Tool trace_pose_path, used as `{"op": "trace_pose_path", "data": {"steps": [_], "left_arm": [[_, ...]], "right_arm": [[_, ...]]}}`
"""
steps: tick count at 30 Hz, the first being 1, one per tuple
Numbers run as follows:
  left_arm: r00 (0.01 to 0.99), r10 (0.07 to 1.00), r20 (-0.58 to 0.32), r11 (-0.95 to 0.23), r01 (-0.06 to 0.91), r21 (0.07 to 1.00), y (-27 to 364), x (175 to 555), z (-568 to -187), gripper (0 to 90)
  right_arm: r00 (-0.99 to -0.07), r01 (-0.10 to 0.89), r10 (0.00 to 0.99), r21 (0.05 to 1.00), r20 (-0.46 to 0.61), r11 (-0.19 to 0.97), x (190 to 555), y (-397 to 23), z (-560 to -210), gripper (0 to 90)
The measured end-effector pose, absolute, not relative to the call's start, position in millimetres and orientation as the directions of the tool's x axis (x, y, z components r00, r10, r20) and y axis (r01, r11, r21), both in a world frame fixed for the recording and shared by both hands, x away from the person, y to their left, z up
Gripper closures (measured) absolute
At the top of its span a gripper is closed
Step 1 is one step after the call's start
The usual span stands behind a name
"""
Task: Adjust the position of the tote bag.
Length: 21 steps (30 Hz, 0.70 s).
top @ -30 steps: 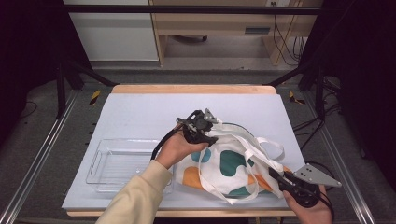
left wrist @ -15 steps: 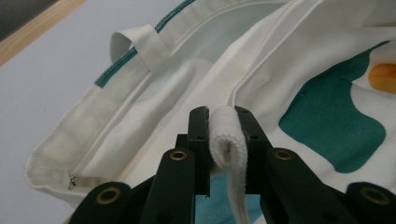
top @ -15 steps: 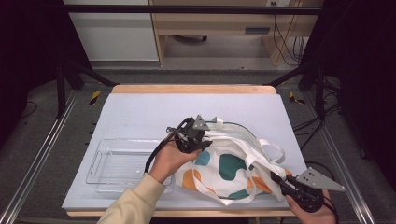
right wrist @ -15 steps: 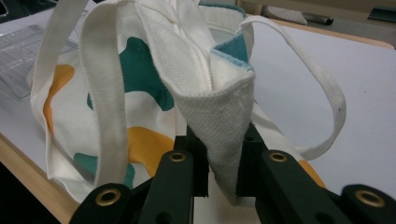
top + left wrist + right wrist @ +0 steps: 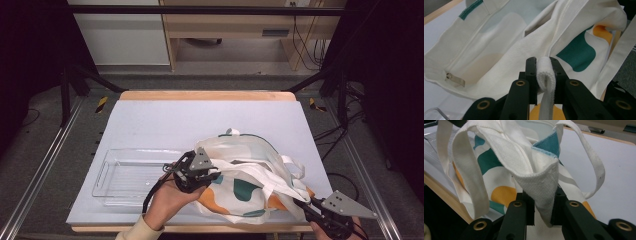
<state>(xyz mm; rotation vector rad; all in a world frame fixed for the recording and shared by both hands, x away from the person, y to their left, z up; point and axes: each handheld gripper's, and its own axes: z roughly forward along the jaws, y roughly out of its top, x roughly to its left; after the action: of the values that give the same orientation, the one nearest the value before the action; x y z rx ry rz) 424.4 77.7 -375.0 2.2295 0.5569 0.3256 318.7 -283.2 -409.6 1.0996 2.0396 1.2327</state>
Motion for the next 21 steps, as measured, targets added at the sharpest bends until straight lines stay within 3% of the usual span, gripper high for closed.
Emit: {"op": "trace_pose_path", "data": {"steps": [8, 9, 13, 21], "left_arm": [[0.869, 0.494, 0.034, -0.566, 0.291, 0.772, 81.8, 423.8, -379.8, 79.7], [0.869, 0.494, 0.031, -0.564, 0.293, 0.772, 82.1, 423.8, -380.8, 79.7], [0.869, 0.494, 0.028, -0.563, 0.295, 0.772, 81.9, 423.1, -382.3, 79.7], [0.869, 0.494, 0.029, -0.574, 0.3, 0.762, 80.9, 423.1, -385.8, 79.7]], "right_arm": [[-0.531, 0.395, 0.847, 0.881, -0.012, 0.26, 324.1, -284.3, -400.3, 63.1], [-0.534, 0.401, 0.845, 0.876, -0.014, 0.268, 326.3, -285.6, -395.7, 53.5], [-0.527, 0.417, 0.849, 0.862, -0.029, 0.288, 326.9, -285.4, -389.0, 35.4], [-0.538, 0.422, 0.842, 0.851, -0.042, 0.312, 319.0, -287.5, -373.9, 19.8]]}}
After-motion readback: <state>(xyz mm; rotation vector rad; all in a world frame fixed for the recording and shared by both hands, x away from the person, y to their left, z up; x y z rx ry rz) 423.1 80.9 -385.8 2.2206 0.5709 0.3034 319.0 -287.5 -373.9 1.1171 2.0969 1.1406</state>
